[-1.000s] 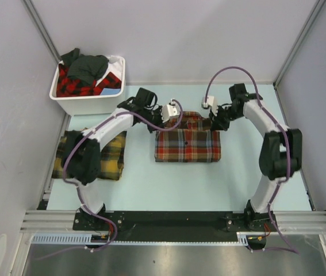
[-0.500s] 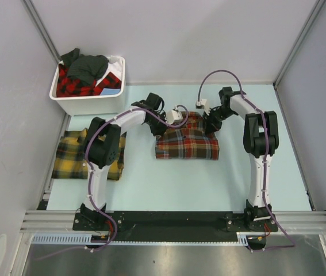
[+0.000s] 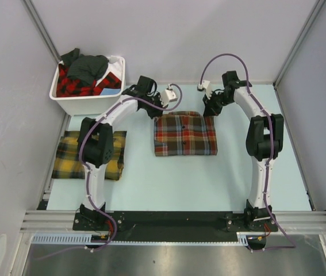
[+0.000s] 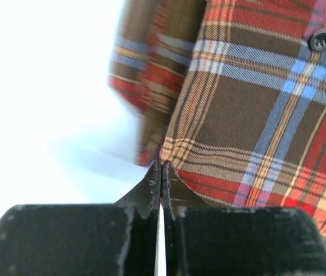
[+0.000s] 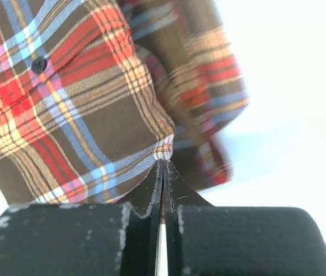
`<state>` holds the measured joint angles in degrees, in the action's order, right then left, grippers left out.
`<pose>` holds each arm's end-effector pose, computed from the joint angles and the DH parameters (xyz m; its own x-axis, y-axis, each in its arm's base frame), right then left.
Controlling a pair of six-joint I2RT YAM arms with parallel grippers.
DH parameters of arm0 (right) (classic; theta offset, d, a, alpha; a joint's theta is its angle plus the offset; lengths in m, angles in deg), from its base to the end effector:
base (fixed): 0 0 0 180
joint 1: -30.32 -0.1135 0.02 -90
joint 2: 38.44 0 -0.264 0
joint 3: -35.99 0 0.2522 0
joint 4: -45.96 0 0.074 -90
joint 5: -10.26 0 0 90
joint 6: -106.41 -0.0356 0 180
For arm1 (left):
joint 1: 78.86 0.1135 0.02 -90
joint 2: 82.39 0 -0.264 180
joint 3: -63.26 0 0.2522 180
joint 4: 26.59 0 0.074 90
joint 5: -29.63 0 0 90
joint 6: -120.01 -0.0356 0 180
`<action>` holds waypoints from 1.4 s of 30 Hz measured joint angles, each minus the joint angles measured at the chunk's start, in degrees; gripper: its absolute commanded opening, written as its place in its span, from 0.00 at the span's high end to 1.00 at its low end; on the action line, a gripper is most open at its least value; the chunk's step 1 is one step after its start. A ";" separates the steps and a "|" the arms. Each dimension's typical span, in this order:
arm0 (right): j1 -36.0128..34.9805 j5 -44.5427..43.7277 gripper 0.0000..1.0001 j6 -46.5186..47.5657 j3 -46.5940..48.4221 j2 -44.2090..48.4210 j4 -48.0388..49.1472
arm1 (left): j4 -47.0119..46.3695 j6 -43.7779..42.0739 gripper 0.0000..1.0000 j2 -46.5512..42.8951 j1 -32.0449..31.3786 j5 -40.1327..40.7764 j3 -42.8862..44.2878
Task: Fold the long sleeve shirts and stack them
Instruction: Fold the shirt
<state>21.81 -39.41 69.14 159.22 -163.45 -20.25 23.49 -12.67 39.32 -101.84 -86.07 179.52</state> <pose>0.4530 0.0911 0.2281 -0.2746 -0.6545 -0.7044 -0.9432 0.3256 0.0651 0.4265 -0.1977 0.2267 -0.1663 0.7340 -0.6584 0.9393 0.3212 0.1208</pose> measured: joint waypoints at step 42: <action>7.02 8.07 0.00 -33.90 -10.80 15.13 19.17 | -24.59 44.70 0.01 -21.90 5.68 -13.68 -24.52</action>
<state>28.83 -31.34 35.24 148.43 -148.33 -1.08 -1.10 32.03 17.42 -96.16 -99.75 155.00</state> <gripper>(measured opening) 0.994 0.995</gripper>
